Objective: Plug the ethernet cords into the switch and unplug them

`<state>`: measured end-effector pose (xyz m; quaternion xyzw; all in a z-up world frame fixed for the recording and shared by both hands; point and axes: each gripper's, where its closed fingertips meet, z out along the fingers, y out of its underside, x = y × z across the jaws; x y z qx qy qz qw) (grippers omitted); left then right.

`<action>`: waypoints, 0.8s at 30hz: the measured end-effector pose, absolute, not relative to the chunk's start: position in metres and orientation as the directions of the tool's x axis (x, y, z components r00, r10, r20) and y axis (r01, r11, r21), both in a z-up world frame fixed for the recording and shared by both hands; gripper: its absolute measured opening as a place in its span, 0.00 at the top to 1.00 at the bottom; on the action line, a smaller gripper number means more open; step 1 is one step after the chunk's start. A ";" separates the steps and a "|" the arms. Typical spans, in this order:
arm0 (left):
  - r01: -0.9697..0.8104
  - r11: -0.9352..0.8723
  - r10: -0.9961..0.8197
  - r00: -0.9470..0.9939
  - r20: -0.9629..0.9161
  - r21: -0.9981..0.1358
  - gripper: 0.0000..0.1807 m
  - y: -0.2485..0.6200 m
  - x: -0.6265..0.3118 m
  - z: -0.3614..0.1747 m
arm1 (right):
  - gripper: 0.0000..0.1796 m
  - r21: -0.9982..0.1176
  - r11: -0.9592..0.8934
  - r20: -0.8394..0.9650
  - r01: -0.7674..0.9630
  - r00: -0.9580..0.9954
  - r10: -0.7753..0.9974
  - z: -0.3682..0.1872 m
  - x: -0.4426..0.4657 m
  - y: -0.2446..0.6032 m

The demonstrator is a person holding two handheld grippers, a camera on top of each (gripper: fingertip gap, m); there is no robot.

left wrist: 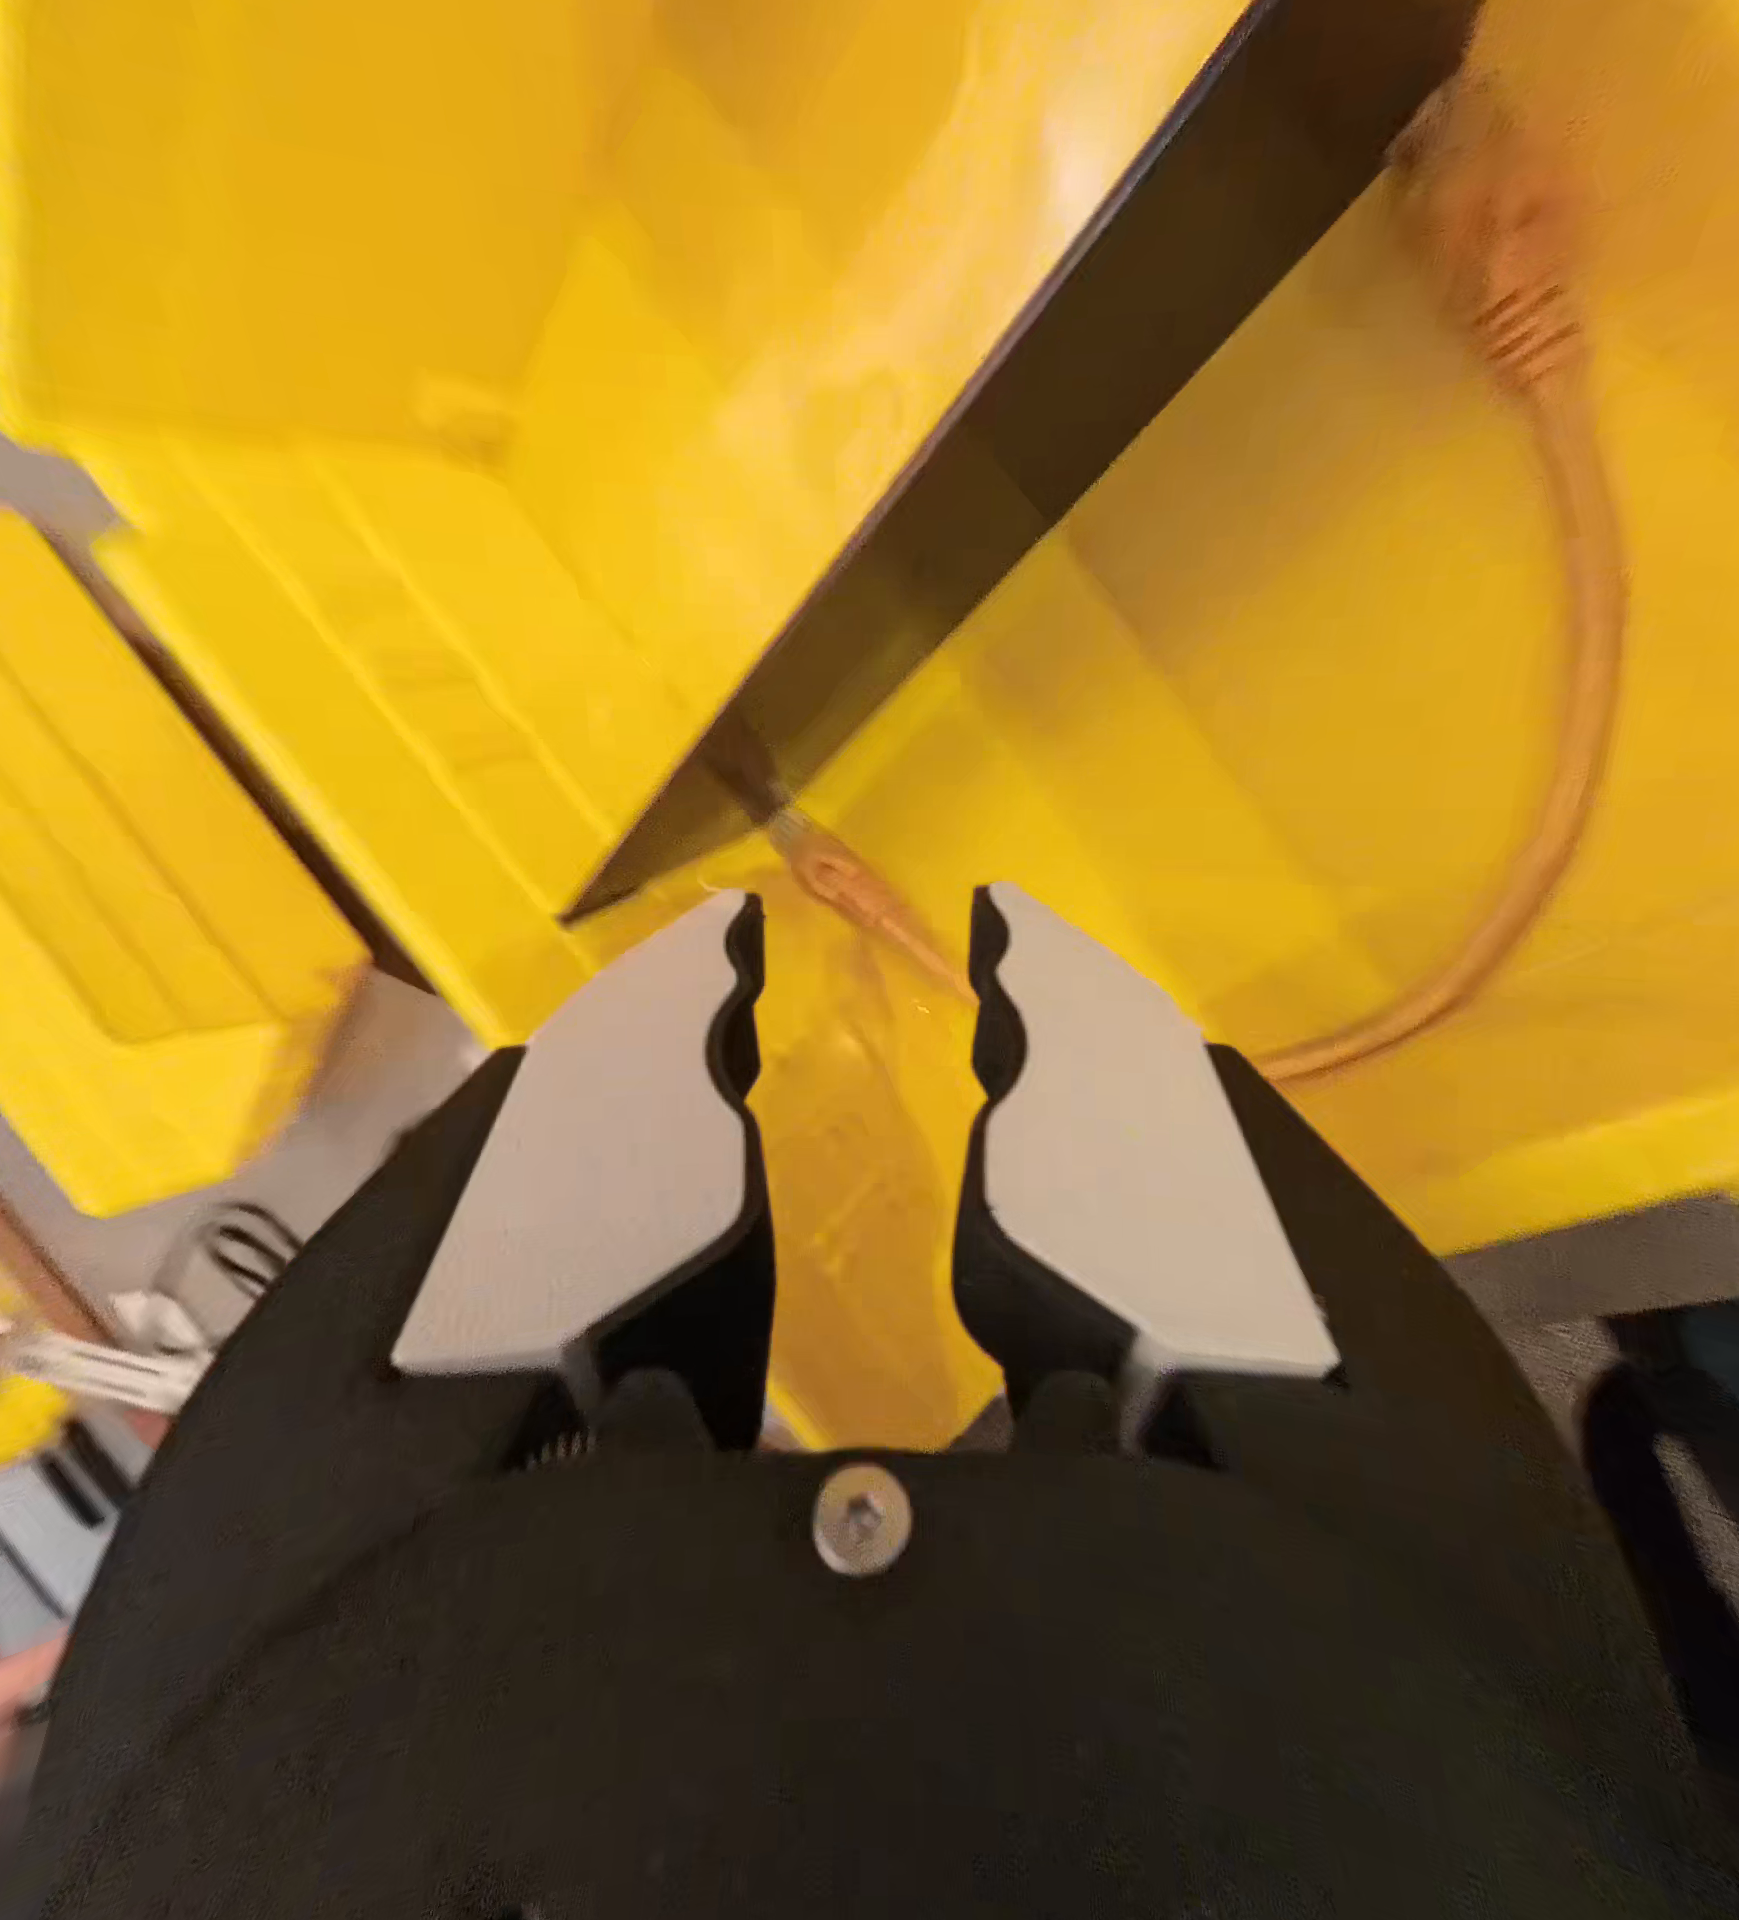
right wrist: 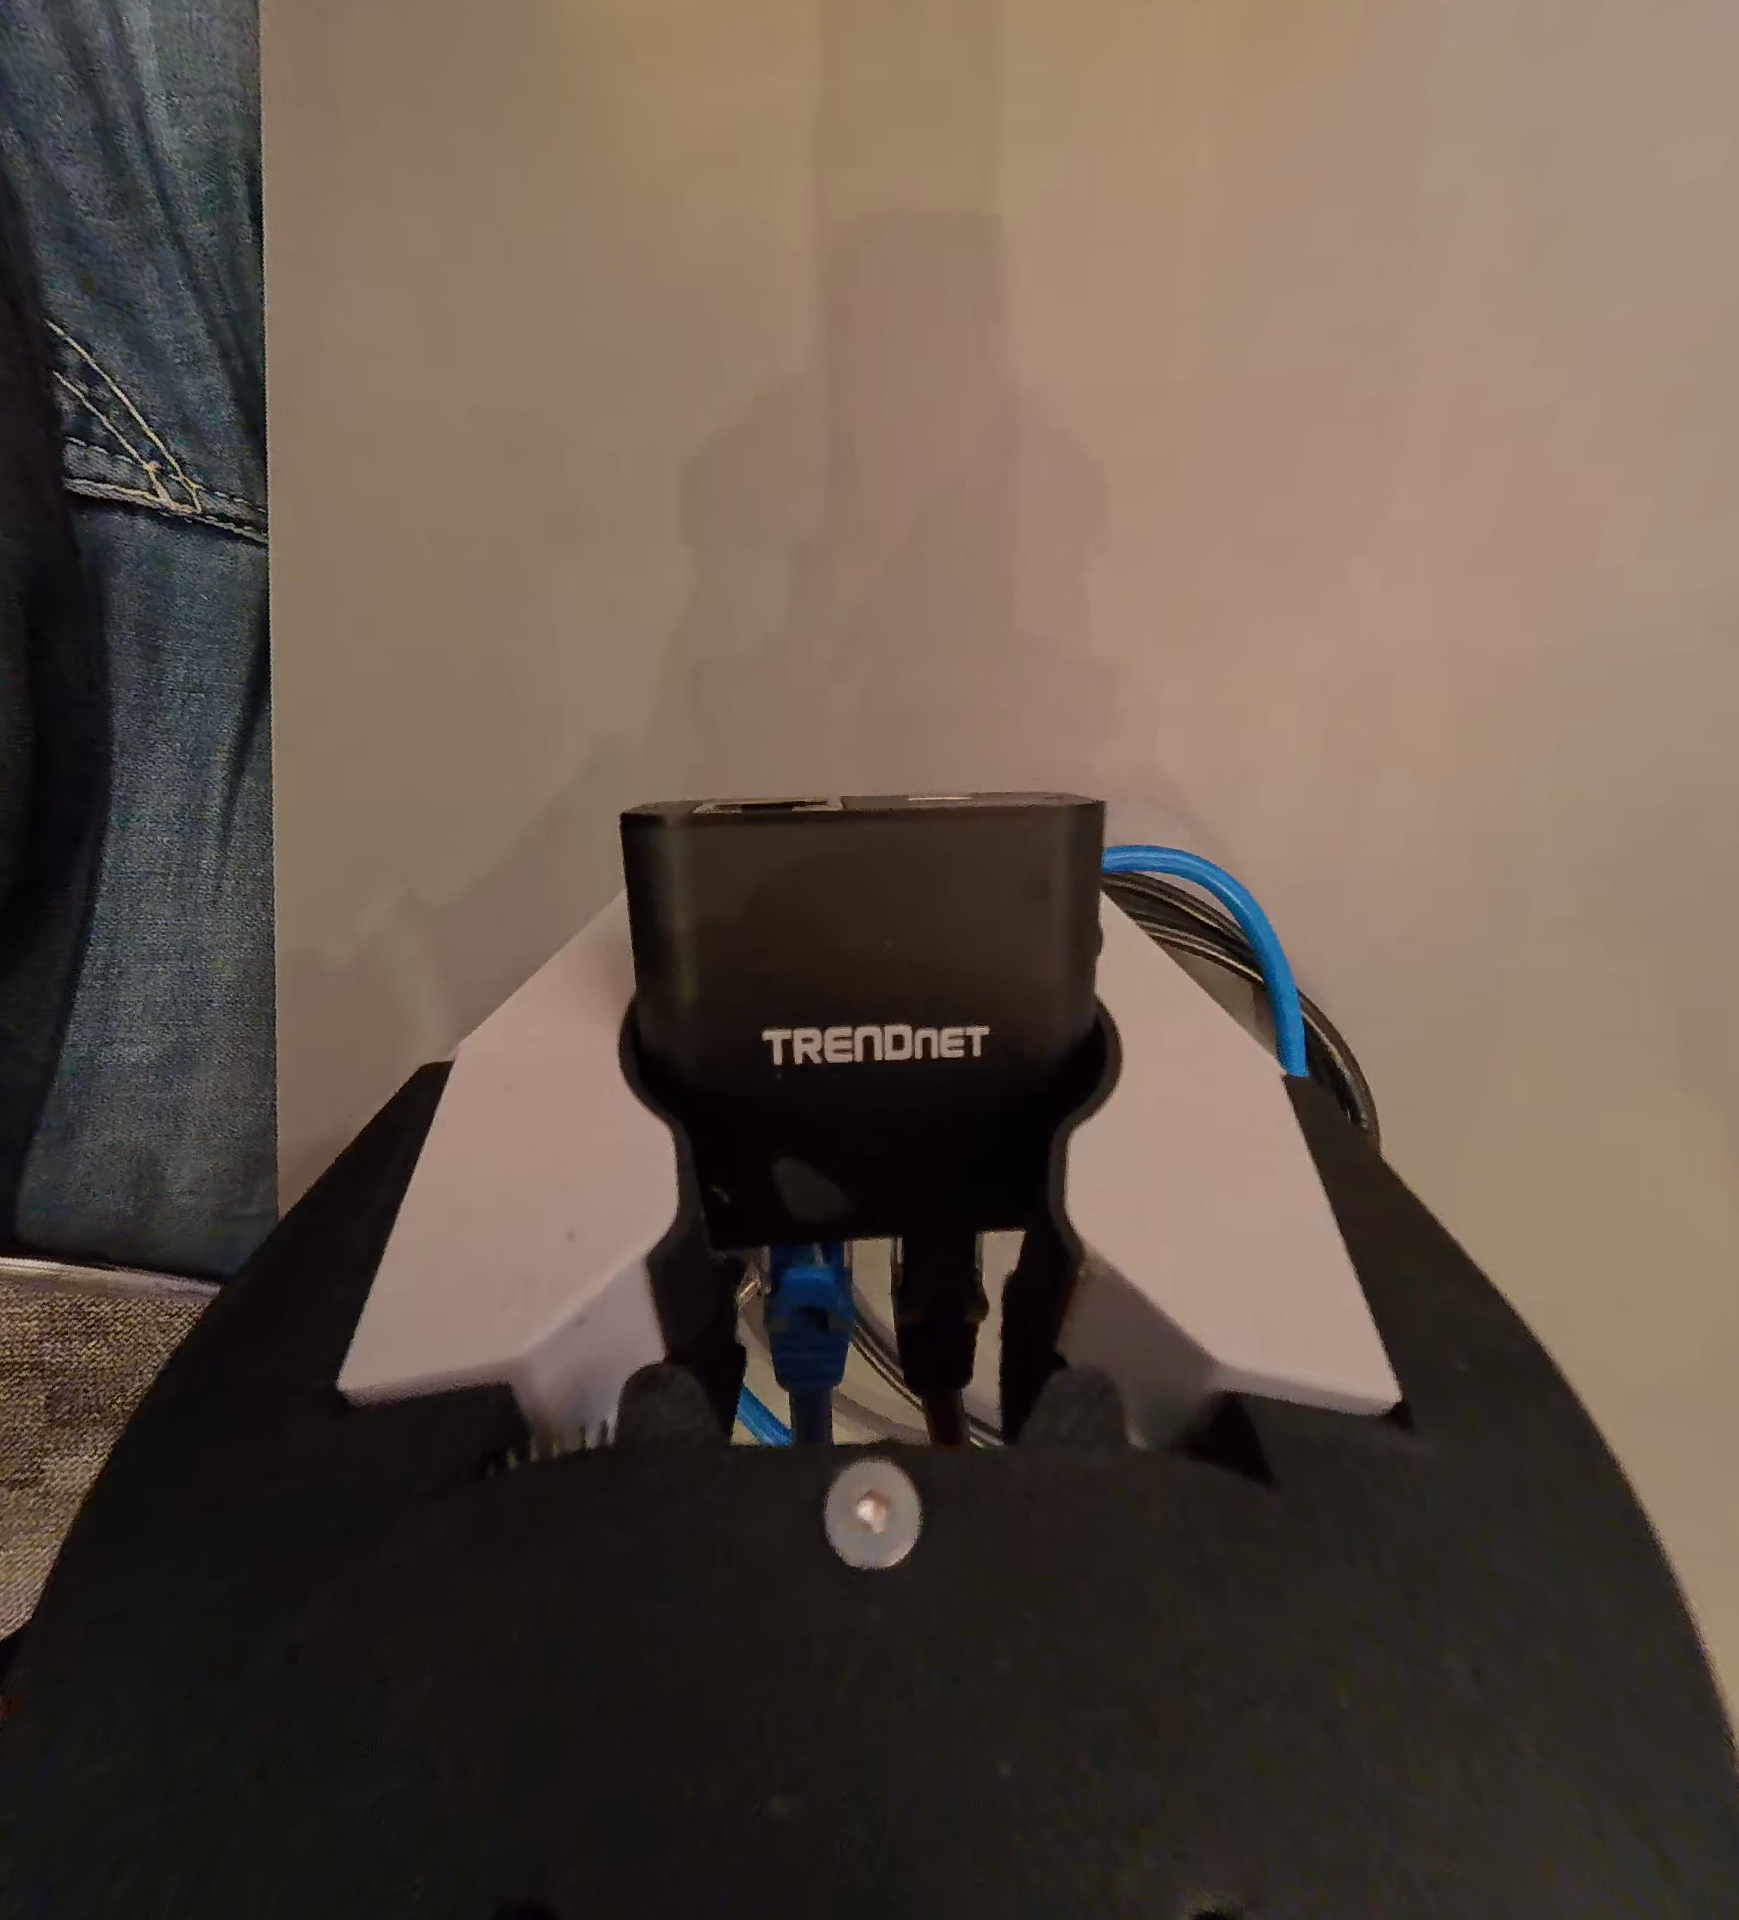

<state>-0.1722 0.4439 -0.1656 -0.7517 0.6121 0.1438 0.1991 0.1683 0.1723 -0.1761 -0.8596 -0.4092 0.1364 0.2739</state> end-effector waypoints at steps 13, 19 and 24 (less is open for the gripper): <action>-0.812 -0.583 -0.772 0.539 -0.338 0.036 0.81 0.448 -0.210 -0.224 | 0.59 -0.636 -0.483 0.004 0.602 0.628 0.778 -0.169 0.168 0.173; -0.758 -0.651 -0.737 0.639 -0.219 -0.019 0.91 0.446 -0.207 -0.229 | 0.59 -0.642 -0.475 0.011 0.602 0.627 0.779 -0.167 0.168 0.175; -0.808 -0.590 -0.779 0.568 -0.267 0.002 0.97 0.451 -0.214 -0.230 | 0.59 -0.652 -0.469 0.019 0.596 0.631 0.775 -0.164 0.169 0.175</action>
